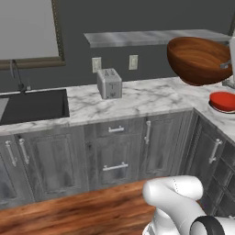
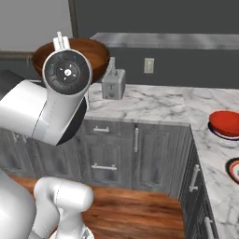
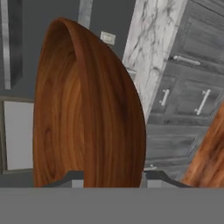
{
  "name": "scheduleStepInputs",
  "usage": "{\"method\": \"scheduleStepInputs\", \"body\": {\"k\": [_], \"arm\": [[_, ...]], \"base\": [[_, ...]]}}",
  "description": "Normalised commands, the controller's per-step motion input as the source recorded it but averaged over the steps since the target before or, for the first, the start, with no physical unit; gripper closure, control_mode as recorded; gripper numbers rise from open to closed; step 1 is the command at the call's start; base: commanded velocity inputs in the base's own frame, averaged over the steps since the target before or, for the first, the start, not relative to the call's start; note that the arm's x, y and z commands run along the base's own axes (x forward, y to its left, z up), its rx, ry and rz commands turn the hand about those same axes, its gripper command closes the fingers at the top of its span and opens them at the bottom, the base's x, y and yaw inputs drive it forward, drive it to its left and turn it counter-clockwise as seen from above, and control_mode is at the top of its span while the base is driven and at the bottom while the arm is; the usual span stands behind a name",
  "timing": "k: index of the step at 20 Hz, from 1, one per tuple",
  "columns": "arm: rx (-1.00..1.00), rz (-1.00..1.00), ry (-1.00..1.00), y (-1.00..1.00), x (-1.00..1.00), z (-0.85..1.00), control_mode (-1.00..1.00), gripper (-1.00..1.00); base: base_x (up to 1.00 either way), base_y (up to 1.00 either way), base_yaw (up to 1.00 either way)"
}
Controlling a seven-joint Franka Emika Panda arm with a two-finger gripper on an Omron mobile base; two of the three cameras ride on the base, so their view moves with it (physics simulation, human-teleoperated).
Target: Move the bowls from the cabinet to the plates on the dining table.
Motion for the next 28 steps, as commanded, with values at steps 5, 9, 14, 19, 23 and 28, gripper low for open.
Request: {"method": "scheduleStepInputs", "body": {"k": [5,9,14,19,23,28], "arm": [[0.00,0.00,0.00,0.00,0.00,0.00,1.00,1.00],[0.00,0.00,0.00,0.00,0.00,0.00,1.00,1.00],[0.00,0.00,0.00,0.00,0.00,0.00,1.00,1.00],[0.00,0.00,0.00,0.00,0.00,0.00,1.00,1.00],[0.00,0.00,0.00,0.00,0.00,0.00,1.00,1.00],[0.00,0.00,0.00,0.00,0.00,0.00,1.00,1.00]], "base": [[0.00,0.00,-0.25],[0.00,0.00,-0.25],[0.00,0.00,-0.25],[0.00,0.00,-0.25],[0.00,0.00,-0.25],[0.00,0.00,-0.25]]}}
